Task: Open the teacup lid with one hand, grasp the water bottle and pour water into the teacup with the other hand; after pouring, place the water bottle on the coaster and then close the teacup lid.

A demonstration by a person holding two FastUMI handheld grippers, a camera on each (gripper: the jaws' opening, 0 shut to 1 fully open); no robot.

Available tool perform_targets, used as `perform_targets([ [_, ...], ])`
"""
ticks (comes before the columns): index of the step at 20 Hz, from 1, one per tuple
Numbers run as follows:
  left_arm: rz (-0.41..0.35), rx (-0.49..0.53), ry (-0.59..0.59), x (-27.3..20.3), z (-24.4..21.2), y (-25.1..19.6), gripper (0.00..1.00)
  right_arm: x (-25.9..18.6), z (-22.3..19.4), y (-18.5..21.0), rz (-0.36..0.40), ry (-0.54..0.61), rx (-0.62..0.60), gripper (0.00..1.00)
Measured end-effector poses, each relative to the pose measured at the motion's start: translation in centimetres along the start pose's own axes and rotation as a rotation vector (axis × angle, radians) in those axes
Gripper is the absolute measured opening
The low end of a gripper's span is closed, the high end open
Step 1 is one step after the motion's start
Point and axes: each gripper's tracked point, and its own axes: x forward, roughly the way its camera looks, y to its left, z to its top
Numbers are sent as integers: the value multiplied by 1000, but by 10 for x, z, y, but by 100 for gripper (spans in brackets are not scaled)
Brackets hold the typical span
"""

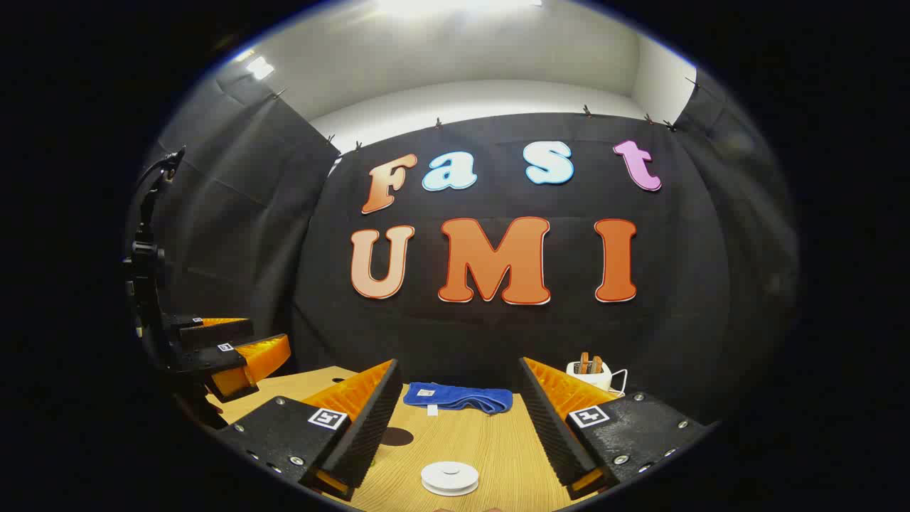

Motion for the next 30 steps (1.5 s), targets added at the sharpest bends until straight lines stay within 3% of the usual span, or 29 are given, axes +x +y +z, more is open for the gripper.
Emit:
perform_targets([
  [7, -86, -64, -9, -2, 5, -19, 98, 0, 2, -1, 1, -2, -2, 97],
  [13, -78, -67, -31, -3, 12, -18, 98, -1, 12, -5, -8, -24, -1, 97],
  [16, -121, -87, -27, -3, 12, -29, 98, 0, 10, -6, -9, -22, 1, 97],
  [24, -65, -124, -73, -4, 21, -10, 98, 4, -4, -4, -6, 11, -19, 97],
  [30, -36, -138, -91, -5, 17, -1, 98, 15, -40, 7, 22, 90, -4, 97],
])
